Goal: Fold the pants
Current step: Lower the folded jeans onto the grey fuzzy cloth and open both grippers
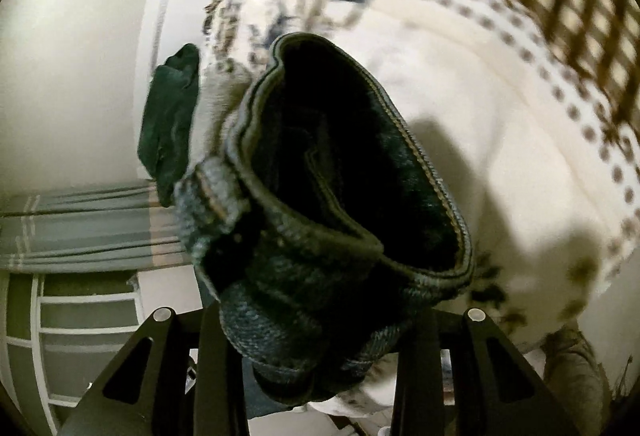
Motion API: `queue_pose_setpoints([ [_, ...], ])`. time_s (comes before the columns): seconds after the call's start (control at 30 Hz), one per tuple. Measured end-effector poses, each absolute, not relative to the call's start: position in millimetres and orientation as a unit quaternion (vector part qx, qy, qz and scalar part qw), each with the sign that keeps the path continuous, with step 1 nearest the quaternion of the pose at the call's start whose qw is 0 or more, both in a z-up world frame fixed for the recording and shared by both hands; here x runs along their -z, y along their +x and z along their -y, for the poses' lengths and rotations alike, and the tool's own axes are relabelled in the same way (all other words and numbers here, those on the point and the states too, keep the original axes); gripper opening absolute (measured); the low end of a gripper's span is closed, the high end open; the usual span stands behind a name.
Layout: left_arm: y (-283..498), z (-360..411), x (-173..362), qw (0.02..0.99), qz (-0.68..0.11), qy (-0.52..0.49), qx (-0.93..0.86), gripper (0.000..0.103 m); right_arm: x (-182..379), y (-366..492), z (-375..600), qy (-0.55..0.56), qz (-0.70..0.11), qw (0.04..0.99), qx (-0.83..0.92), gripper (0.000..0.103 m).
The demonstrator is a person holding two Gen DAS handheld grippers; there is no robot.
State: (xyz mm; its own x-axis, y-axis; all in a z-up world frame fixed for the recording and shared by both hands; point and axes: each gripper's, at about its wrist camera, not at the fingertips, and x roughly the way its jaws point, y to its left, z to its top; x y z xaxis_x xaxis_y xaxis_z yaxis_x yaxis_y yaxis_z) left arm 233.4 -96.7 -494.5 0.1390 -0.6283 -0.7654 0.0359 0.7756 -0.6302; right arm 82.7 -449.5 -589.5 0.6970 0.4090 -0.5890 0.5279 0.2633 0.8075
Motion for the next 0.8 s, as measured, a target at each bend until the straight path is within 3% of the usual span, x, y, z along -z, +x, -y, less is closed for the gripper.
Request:
queue_pose_setpoints([
  [0.4, 390, 80, 422, 0.746, -0.571, -0.236, 0.246, 0.02, 498, 248, 430, 0.587, -0.347, 0.731, 0.012, 0.037],
  [0.63, 512, 67, 420, 0.758, -0.558, -0.22, 0.257, 0.02, 490, 383, 416, 0.591, -0.33, 0.736, 0.005, 0.037],
  [0.8, 593, 62, 444, 0.759, -0.557, -0.222, 0.253, 0.02, 516, 475, 413, 0.598, -0.328, 0.731, 0.003, 0.037],
])
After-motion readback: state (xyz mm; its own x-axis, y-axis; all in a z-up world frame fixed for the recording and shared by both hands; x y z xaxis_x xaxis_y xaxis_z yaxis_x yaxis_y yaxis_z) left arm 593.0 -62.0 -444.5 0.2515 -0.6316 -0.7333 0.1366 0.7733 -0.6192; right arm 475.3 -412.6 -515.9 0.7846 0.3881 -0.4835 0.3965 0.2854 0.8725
